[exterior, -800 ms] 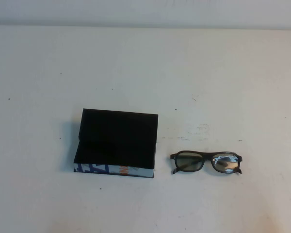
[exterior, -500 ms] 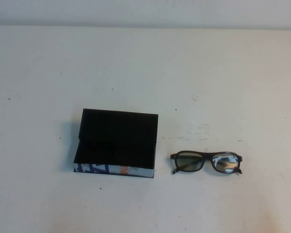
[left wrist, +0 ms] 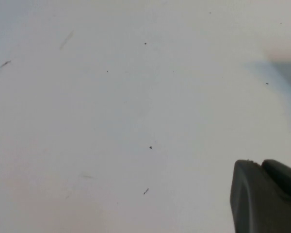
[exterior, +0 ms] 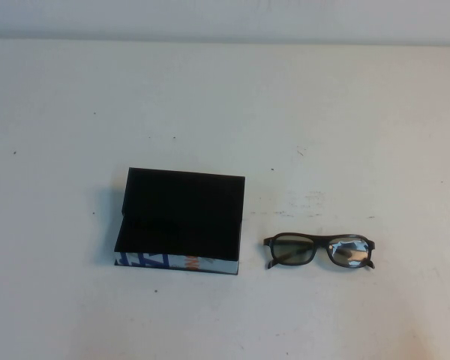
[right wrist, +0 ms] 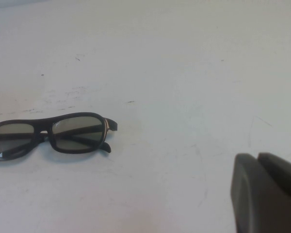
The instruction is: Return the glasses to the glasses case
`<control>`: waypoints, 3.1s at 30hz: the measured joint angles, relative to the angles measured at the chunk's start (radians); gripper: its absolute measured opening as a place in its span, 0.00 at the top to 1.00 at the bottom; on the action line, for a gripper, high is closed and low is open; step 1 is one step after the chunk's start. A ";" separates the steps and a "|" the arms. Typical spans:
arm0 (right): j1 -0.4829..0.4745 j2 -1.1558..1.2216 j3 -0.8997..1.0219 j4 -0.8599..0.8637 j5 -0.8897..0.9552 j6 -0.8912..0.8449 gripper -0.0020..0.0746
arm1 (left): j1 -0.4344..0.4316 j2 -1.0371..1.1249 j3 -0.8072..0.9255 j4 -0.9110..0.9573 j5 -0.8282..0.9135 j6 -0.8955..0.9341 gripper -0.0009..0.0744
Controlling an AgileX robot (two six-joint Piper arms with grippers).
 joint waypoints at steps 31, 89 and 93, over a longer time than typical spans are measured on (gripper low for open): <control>0.000 0.000 0.000 0.428 -0.151 0.000 0.99 | 0.000 0.000 0.000 0.000 0.000 0.000 0.99; 0.486 1.639 -1.208 0.070 0.657 -0.675 0.90 | 0.000 0.000 0.000 0.000 0.000 0.000 0.99; 0.477 1.700 -1.259 0.039 0.653 -0.822 0.74 | 0.000 0.000 0.000 0.000 0.000 0.000 0.99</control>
